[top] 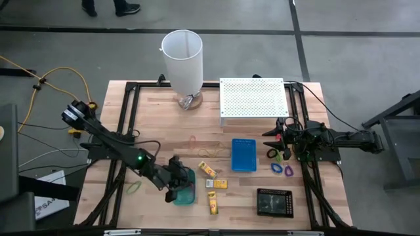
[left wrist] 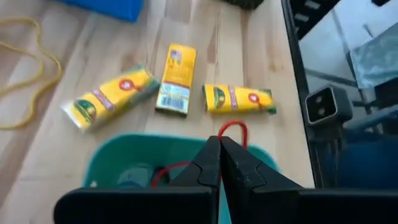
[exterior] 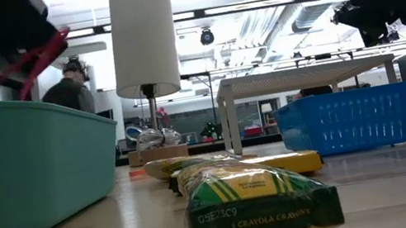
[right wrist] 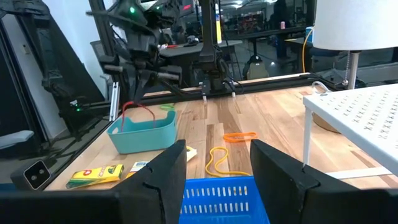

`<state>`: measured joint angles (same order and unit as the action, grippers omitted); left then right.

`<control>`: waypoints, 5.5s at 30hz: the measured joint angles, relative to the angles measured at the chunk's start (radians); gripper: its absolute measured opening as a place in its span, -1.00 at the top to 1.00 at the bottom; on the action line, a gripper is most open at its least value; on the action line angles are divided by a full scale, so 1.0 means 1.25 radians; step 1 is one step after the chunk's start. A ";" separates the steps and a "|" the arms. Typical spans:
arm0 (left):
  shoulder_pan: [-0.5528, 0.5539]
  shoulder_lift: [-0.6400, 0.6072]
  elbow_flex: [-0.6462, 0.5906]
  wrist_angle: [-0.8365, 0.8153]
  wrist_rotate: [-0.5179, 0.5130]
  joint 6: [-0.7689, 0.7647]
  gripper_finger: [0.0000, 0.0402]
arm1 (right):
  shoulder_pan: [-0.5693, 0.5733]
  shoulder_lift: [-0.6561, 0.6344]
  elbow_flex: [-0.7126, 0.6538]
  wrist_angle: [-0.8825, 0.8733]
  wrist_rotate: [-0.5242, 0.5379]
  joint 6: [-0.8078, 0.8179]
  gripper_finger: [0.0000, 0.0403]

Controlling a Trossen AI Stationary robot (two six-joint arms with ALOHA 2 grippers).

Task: Pick & Place Office Desk Supplies
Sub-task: Put the red rubber band into the green bin, then put the green rubber band into the green bin

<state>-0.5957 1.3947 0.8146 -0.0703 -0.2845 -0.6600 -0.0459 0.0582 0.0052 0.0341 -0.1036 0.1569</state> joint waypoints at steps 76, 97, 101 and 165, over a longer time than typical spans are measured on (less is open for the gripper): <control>-0.003 0.017 0.000 -0.138 0.125 -0.078 0.61 | 0.000 0.000 0.000 0.000 0.000 0.000 0.18; -0.077 -0.072 -0.001 -0.346 0.076 -0.240 0.61 | 0.000 0.000 0.000 0.000 0.000 0.000 0.18; -0.126 -0.078 -0.001 -0.408 0.043 -0.358 0.61 | 0.000 0.000 0.000 0.000 0.000 0.000 0.18; -0.408 0.112 -0.001 -0.607 0.164 -1.145 0.61 | 0.000 0.000 0.000 0.000 0.000 0.000 0.18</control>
<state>-1.1057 1.5352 0.8139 -0.8294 -0.0792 -2.0914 -0.0458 0.0580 0.0053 0.0338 -0.1036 0.1570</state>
